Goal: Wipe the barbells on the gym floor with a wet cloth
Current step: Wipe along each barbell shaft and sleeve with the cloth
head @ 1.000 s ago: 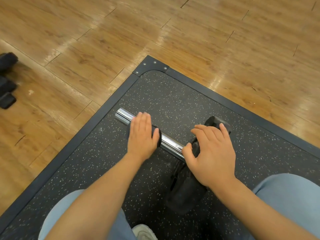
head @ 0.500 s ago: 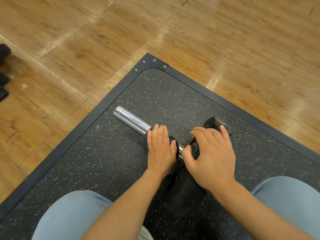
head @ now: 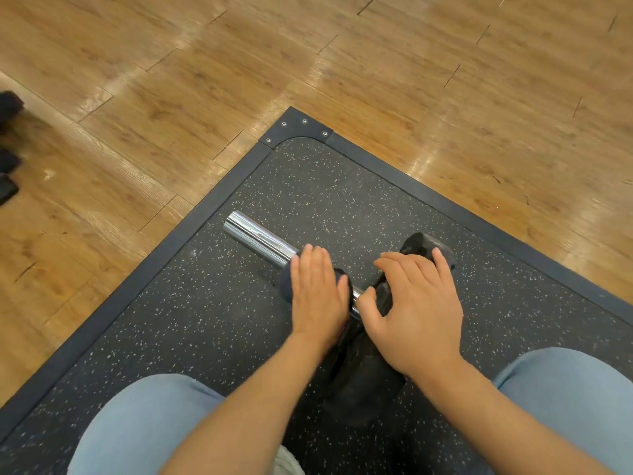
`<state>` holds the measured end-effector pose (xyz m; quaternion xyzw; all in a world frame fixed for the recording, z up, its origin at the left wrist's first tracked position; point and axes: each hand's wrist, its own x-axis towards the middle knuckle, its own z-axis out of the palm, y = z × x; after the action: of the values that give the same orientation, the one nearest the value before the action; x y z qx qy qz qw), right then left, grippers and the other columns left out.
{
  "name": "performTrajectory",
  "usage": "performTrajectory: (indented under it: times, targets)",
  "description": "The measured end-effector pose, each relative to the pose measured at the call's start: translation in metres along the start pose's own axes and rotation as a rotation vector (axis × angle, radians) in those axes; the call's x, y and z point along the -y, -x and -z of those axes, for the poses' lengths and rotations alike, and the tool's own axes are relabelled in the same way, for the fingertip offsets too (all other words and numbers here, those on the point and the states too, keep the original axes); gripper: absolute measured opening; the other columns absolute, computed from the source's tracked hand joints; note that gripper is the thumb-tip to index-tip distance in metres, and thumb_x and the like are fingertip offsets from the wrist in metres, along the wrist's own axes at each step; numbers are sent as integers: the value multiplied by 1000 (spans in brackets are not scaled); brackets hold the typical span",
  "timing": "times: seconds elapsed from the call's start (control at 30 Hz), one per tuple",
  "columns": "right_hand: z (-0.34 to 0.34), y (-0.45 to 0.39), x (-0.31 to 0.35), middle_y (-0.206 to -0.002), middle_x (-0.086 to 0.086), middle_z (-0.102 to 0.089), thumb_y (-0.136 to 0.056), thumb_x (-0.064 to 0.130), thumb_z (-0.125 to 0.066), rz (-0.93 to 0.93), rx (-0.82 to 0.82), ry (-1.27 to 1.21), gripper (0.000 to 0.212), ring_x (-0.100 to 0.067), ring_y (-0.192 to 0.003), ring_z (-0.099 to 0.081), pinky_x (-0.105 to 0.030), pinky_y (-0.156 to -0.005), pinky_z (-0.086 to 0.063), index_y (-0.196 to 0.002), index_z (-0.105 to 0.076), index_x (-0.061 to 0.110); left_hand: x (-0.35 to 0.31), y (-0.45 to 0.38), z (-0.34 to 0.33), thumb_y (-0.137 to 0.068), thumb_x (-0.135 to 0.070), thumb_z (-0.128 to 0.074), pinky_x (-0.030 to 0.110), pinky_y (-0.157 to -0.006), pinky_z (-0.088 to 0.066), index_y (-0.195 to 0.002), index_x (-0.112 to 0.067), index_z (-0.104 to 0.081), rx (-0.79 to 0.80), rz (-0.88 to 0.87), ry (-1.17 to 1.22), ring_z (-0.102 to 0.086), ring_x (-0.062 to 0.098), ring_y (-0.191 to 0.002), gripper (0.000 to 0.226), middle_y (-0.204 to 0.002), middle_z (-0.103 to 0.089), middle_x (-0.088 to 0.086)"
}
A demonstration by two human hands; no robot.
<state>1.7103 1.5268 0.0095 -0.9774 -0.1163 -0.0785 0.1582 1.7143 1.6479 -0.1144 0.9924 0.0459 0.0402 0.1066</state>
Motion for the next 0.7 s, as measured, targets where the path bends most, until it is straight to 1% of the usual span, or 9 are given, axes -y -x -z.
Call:
performTrajectory:
  times: [0.1, 0.2, 0.23, 0.33, 0.4, 0.43, 0.5, 0.6, 0.7]
  targets:
    - [-1, -1, -2, -107, -2, -71, -79, 31, -61, 0, 1, 1, 32, -25, -103, -63, -47, -116, -29, -100, -73, 9, -16, 12, -5, -97, -31, -29, 47, -118, -14, -134, 9, -47, 3, -65, 3, -36, 35, -136, 58, -136, -53, 23]
    - [0, -2, -2, -106, -2, -71, -81, 34, -52, 0, 1, -3, 37, -25, -103, -63, -47, -116, -29, -100, -73, 10, 3, 6, 1, -105, -38, -12, 46, -114, -20, -134, 7, -52, 48, -177, -32, -48, 35, -132, 67, -136, -56, 20]
    - [0, -2, -1, -106, -2, -71, -82, 35, -49, 0, -1, -6, 39, -25, -102, -63, -47, -117, -29, -100, -73, 9, 10, 2, 2, -106, -41, -10, 46, -114, -21, -134, 7, -52, 39, -180, -31, -50, 35, -131, 70, -135, -56, 20]
    - [0, -2, -1, -105, -1, -71, -83, 37, -47, 1, -6, -13, 41, -26, -102, -63, -47, -117, -28, -99, -72, 10, 15, -12, 2, -100, -38, -29, 46, -115, -20, -132, 8, -53, -33, -40, -54, -50, 36, -130, 61, -133, -57, 21]
    - [0, -1, 0, -105, -2, -72, -85, 38, -47, -3, -13, -13, 41, -26, -101, -63, -47, -117, -29, -98, -73, 9, 6, -13, 2, -95, -36, -32, 48, -115, -19, -130, 10, -53, -20, 59, -40, -47, 38, -131, 61, -133, -56, 22]
    - [0, -1, 0, -105, -2, -72, -85, 37, -48, -1, -18, -12, 39, -26, -101, -63, -47, -116, -30, -98, -73, 9, -1, -10, 2, -95, -38, -32, 49, -116, -17, -131, 10, -52, -11, 74, -31, -44, 38, -133, 63, -134, -55, 22]
    - [0, -1, -1, -106, -2, -72, -82, 34, -51, -1, -14, -11, 37, -26, -102, -63, -48, -116, -30, -99, -73, 9, -13, 1, -2, -95, -41, -32, 49, -118, -13, -133, 9, -49, -6, 28, -31, -38, 37, -137, 65, -136, -52, 21]
    - [-1, -2, -2, -107, -2, -72, -81, 35, -49, -18, 5, -23, 39, -25, -104, -63, -49, -116, -30, -100, -73, 10, -17, 13, -10, -96, -39, -39, 47, -120, -12, -136, 7, -41, -47, -74, -28, -33, 34, -138, 61, -137, -51, 20]
    - [0, -2, -2, -107, -2, -71, -81, 34, -52, -12, 16, -19, 37, -25, -104, -62, -47, -117, -28, -101, -73, 10, -12, 10, -10, -97, -42, -31, 45, -118, -14, -137, 7, -43, -62, -82, -41, -33, 32, -137, 64, -138, -51, 21]
